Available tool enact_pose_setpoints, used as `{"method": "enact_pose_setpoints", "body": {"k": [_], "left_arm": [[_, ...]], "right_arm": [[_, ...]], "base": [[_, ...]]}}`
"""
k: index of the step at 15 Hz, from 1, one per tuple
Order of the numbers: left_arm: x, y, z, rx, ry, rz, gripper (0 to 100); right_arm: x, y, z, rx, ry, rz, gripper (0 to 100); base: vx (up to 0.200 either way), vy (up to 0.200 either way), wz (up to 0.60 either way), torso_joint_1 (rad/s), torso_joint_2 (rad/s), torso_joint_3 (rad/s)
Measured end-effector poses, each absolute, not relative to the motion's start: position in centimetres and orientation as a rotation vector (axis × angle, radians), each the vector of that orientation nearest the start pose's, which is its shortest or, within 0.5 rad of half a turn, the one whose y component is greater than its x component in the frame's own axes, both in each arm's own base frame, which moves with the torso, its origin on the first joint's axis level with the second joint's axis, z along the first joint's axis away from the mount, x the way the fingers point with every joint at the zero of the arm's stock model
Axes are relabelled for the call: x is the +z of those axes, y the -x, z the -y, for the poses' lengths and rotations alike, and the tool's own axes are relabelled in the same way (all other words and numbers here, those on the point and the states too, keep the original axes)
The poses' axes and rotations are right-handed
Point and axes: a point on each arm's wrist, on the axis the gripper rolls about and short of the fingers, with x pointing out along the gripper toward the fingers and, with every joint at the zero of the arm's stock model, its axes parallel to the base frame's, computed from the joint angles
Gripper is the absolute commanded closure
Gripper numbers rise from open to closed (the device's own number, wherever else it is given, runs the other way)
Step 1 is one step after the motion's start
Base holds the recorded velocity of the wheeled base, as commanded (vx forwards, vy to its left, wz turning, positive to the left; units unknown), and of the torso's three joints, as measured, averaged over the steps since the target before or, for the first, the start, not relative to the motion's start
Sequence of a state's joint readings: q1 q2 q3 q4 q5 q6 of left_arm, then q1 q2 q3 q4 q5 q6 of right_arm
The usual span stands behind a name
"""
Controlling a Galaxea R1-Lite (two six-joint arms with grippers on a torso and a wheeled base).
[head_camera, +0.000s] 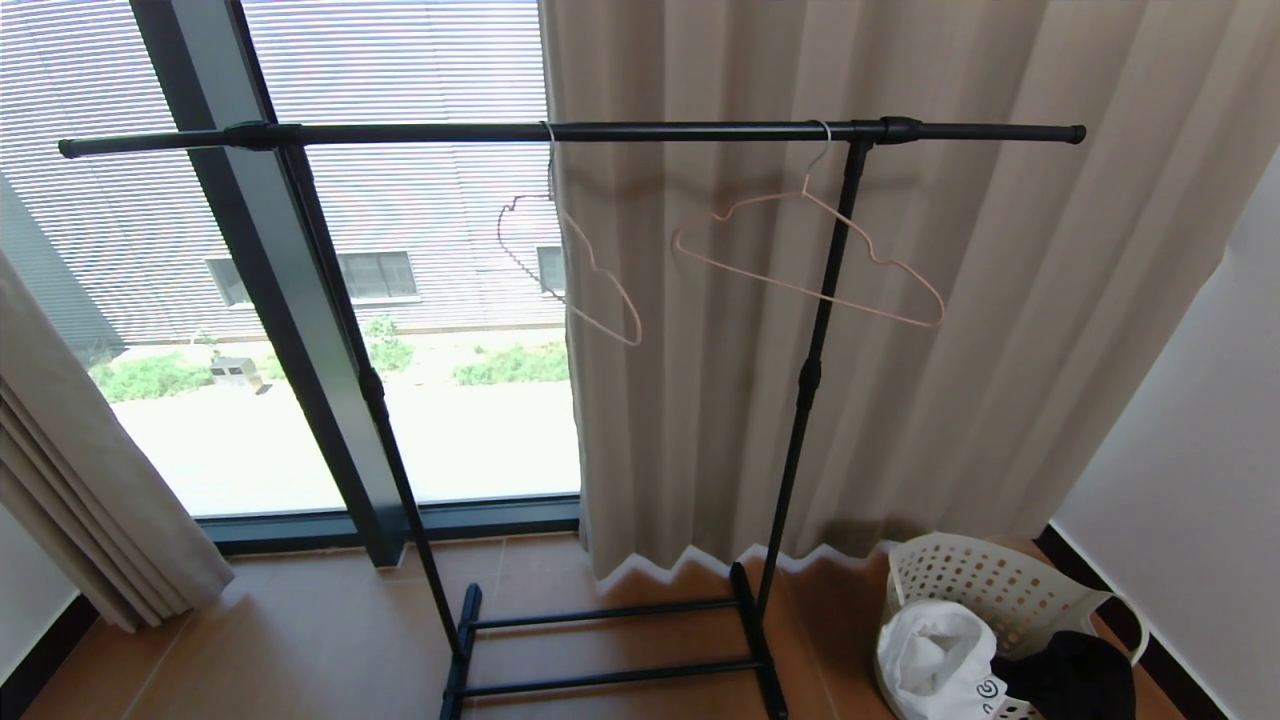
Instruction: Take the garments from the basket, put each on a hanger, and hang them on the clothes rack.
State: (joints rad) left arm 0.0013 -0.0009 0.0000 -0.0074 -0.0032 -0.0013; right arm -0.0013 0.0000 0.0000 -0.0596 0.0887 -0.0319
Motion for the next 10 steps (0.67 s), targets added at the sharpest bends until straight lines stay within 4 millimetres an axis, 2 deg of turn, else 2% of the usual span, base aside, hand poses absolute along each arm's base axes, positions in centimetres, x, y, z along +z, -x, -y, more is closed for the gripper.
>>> {"method": "enact_pose_setpoints", "body": {"k": [10], "left_arm": [[7.62,2.29,0.01,-0.002,0.001,0.008,0]], "right_arm": [[8.16,2.31,-0.20,0.086,0.035,0.061,0]], "base": [[0.000,0.000,0.00,0.000,0.00,0.000]]}}
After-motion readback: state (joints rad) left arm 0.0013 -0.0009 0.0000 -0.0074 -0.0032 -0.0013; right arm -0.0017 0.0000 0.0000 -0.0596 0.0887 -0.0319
